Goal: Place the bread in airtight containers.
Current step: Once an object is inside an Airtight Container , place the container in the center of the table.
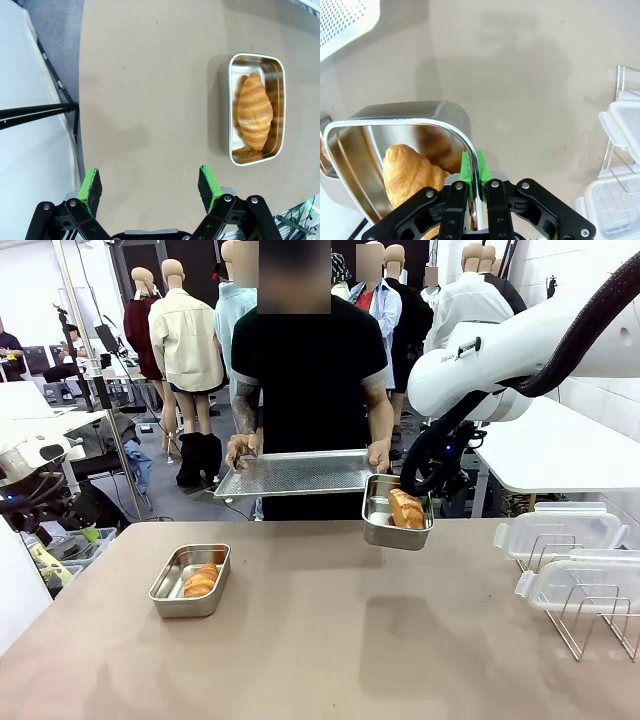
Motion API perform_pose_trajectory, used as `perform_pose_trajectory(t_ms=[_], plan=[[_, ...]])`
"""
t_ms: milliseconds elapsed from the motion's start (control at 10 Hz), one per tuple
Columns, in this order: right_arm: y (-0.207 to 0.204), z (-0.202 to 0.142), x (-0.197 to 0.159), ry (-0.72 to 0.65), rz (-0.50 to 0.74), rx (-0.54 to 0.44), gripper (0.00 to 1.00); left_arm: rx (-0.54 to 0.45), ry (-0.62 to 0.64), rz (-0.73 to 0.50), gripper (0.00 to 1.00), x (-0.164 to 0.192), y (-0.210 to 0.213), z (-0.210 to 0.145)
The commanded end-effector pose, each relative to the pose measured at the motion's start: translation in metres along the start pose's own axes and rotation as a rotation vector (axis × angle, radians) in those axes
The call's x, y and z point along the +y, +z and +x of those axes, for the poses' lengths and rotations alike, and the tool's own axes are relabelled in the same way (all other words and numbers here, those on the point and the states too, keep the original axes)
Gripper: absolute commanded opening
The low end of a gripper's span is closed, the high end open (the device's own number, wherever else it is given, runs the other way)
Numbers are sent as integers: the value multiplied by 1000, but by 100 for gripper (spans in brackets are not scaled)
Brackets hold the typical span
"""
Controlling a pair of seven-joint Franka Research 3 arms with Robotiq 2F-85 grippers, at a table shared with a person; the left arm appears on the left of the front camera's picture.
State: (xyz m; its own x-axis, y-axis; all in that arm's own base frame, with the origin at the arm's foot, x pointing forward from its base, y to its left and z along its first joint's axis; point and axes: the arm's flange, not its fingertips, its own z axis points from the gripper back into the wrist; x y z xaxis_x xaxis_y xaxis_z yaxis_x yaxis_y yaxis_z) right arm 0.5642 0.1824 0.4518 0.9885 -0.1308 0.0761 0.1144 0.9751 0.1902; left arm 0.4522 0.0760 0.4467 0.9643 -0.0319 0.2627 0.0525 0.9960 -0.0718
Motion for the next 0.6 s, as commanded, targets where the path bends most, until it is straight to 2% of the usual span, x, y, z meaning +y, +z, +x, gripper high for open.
perform_pose_trajectory(t_ms=[0,500], plan=[[2,-3,-1,13,3,-12,0,-2,11,15,100,0,1,-4],[2,-3,-1,13,3,-12,0,-2,11,15,100,0,1,-4]])
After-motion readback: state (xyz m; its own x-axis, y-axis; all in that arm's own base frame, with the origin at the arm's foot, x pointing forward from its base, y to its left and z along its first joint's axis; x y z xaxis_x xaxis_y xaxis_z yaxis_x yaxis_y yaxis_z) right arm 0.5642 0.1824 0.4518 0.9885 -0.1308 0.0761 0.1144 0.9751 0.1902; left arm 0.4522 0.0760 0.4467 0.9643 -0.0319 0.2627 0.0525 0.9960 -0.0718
